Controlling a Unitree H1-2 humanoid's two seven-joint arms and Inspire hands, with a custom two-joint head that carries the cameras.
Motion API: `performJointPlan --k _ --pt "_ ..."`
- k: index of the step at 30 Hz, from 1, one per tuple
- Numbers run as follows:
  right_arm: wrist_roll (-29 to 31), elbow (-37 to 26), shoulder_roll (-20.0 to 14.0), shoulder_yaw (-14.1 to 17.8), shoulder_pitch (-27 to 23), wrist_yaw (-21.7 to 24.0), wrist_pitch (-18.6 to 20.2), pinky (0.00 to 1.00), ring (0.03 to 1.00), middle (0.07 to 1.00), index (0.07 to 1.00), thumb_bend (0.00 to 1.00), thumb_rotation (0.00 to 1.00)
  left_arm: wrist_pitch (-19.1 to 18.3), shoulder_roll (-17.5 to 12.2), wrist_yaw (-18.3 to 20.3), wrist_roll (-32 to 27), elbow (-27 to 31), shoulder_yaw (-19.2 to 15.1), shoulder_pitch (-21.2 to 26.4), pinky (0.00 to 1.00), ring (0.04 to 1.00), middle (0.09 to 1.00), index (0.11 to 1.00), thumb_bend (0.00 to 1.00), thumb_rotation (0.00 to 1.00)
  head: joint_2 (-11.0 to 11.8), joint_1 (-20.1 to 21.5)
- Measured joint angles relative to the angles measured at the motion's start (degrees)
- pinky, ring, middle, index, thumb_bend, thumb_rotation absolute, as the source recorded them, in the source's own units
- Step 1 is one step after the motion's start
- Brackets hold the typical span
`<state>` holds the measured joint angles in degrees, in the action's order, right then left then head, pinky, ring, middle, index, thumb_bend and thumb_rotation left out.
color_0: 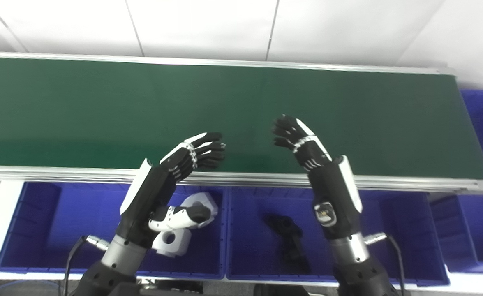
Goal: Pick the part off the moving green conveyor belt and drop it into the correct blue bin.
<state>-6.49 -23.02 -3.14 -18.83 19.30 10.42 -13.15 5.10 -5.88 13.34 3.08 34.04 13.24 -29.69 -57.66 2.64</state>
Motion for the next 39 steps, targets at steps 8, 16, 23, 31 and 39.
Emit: performJointPlan --k 8,16,23,31,39 --pt "-0.39 1.75 -0.72 1.54 1.53 -1.19 -0.05 0.78 0.847 0.875 0.893 0.95 0.99 0.05 1.56 -1.57 1.34 -3.29 1.12 1.71 0.76 0.804 0.835 0.885 0.81 0.71 2.36 -6.58" --pt "-0.32 3.79 -2.13 1.69 2.72 -1.39 -1.80 0.77 0.845 0.873 0.880 0.97 0.99 5.46 4.07 -4.14 7.30 -2.73 4.00 -7.48 0.75 0.824 0.859 0.868 0.78 0.75 5.88 -10.63" --pt "0.17 7.43 -3.65 1.32 5.06 -1.26 -6.80 0.76 0.850 0.867 0.870 0.95 0.98 7.89 1.55 -4.11 10.36 -9.06 4.55 -1.46 0.78 0.851 0.865 0.846 0.81 0.70 8.88 -9.76" --pt "-1.78 9.05 -3.88 1.29 4.68 -1.48 -10.21 0.78 0.860 0.877 0.874 0.90 0.98 7.91 2.90 -4.67 9.88 -11.86 4.93 -1.47 0.80 0.854 0.870 0.855 0.82 0.77 8.70 -10.81" --pt "-1.95 11.28 -4.48 0.13 4.65 -1.69 -10.30 0.78 0.855 0.876 0.868 0.91 0.96 10.43 2.49 -5.89 8.65 -13.87 4.17 -1.80 0.81 0.858 0.866 0.859 0.84 0.78 9.84 -9.41"
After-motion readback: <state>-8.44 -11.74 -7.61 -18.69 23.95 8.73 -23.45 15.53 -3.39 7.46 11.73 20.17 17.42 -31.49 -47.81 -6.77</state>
